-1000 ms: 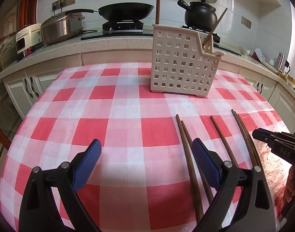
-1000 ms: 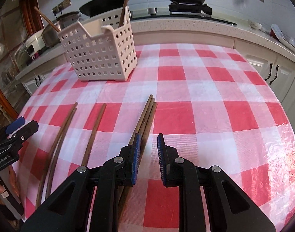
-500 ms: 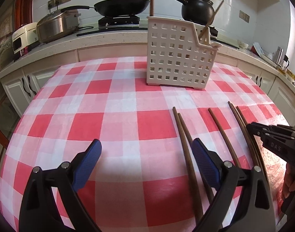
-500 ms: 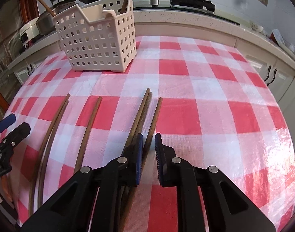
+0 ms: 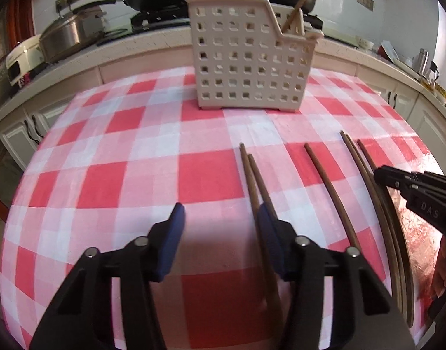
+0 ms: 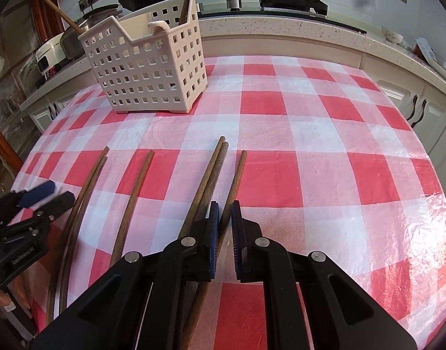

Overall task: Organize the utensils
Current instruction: 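Close the left gripper on a chopstick while the right gripper closes on another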

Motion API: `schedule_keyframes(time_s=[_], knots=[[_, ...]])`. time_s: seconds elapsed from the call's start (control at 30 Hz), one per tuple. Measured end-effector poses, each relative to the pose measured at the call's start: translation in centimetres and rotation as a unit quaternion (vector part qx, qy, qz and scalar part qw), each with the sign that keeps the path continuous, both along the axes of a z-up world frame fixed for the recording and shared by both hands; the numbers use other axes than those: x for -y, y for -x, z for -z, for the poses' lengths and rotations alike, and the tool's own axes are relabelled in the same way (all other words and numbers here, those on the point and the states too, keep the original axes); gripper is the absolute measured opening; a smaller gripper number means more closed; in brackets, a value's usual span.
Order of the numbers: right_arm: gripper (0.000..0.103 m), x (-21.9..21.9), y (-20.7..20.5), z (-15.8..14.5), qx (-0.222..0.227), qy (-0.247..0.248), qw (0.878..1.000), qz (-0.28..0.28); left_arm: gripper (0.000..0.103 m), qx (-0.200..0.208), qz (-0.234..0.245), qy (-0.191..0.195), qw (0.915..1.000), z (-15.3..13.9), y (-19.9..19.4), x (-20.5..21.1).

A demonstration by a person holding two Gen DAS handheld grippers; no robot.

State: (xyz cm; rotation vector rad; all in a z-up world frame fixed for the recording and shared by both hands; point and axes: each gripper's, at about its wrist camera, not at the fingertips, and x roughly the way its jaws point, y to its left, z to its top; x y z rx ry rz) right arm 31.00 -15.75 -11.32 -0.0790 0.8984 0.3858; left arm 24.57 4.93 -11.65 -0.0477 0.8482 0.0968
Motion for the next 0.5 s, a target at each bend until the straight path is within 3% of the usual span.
schedule_keyframes(time_s=[0.3,0.5], knots=[[0.010,0.2,-0.4,-0.1,-0.006,-0.006,1.000,-0.008,0.045,-0.015,0.005,-0.005,0.9999,0.7,-0.8,0.8],[0.010,-0.3,-0.7,0.0,-0.003,0.005,1.000,-0.012,0.034,-0.013,0.012,-0.008,0.9998,0.7,-1.0,1.2]])
